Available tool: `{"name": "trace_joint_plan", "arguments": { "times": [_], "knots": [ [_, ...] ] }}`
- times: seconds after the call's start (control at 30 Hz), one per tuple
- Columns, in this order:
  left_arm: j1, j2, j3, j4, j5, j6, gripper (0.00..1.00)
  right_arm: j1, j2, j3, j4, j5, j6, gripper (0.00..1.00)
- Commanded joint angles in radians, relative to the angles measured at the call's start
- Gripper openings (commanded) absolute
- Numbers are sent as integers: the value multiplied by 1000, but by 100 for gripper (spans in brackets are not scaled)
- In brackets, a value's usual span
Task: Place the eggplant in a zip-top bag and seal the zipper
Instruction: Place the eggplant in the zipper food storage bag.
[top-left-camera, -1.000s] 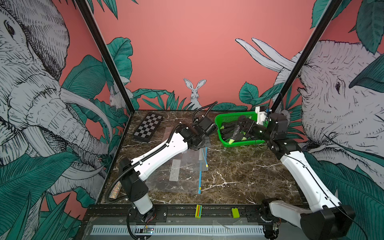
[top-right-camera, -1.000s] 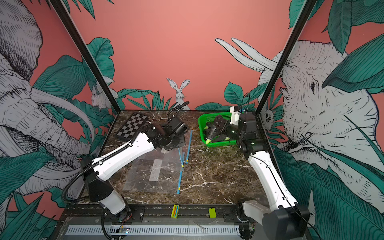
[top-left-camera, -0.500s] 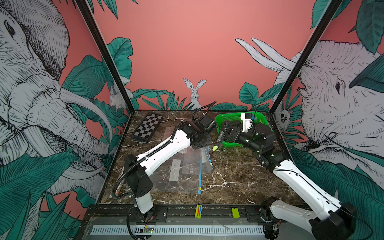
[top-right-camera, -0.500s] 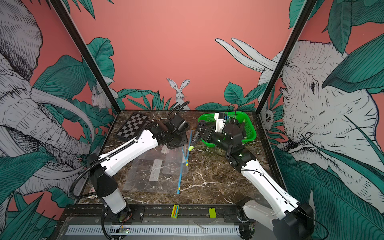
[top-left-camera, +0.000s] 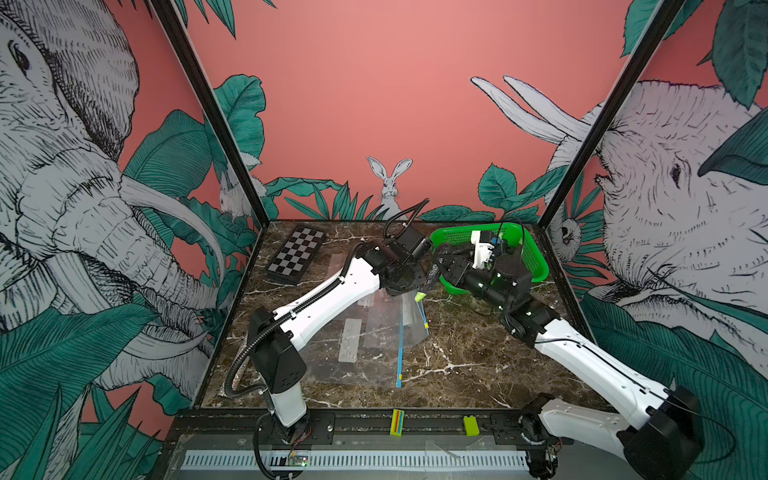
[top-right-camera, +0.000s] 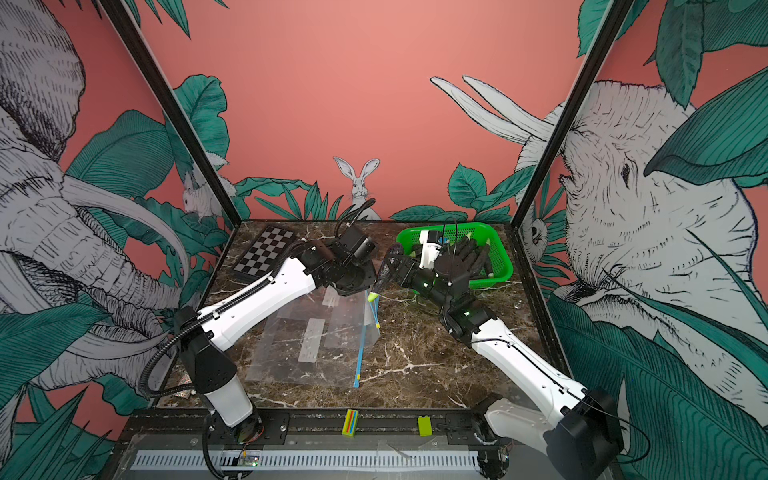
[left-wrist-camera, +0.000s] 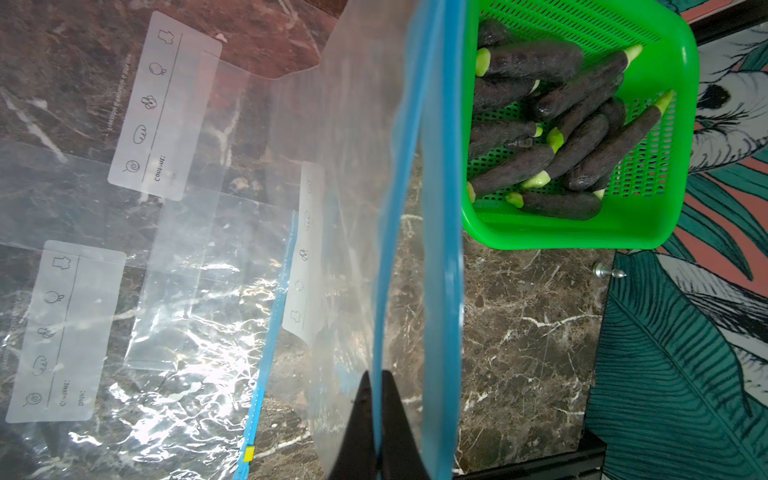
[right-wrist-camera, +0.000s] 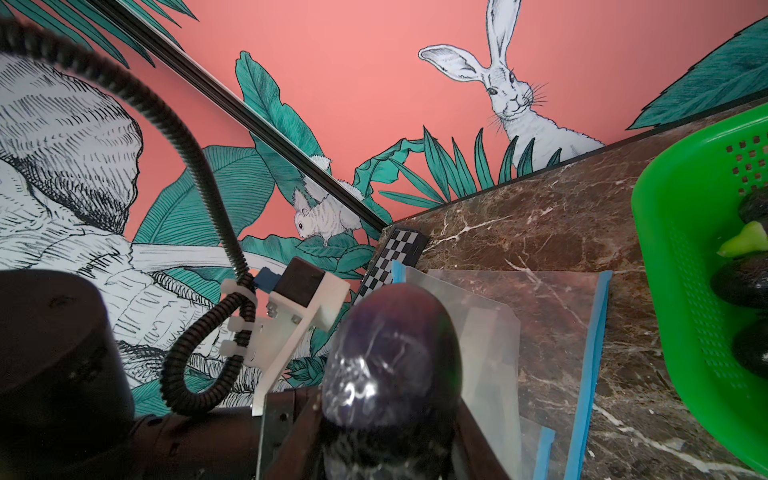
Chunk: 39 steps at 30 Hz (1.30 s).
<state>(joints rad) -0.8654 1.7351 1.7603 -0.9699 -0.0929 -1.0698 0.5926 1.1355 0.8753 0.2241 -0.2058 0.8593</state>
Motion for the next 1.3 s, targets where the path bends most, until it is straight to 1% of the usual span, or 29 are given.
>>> {"name": "trace_joint_plan", "arguments": {
  "times": [0.0, 0.1, 0.3, 0.43, 0.7, 0.77, 0.97, 1.17, 1.27],
  "knots": [
    [9, -22, -16, 9, 7, -22, 0, 11, 17, -15, 69, 51, -24, 17],
    [11, -31, -26, 13, 9, -19, 0, 22, 14, -18, 34, 92, -70, 17],
    [16, -37, -46, 19, 21, -12, 0, 23, -2, 2, -34, 127, -135, 17],
    [17, -39, -49, 37, 38, -12, 0, 36, 7, 0, -37, 150, -175, 17],
    [19, -48, -45, 60, 51, -7, 0, 157, 51, 34, -14, 230, -344, 16],
    [21, -51, -47, 67, 55, -2, 0, 171, 65, 37, -23, 240, -368, 16],
    [24, -71, -47, 93, 57, 31, 0, 173, 89, 17, -60, 256, -385, 16],
    [25, -82, -44, 137, 76, 69, 0, 174, 126, 29, -103, 237, -388, 17],
    [25, -84, -41, 138, 80, 83, 0, 173, 140, 51, -140, 223, -406, 20]
  ]
}}
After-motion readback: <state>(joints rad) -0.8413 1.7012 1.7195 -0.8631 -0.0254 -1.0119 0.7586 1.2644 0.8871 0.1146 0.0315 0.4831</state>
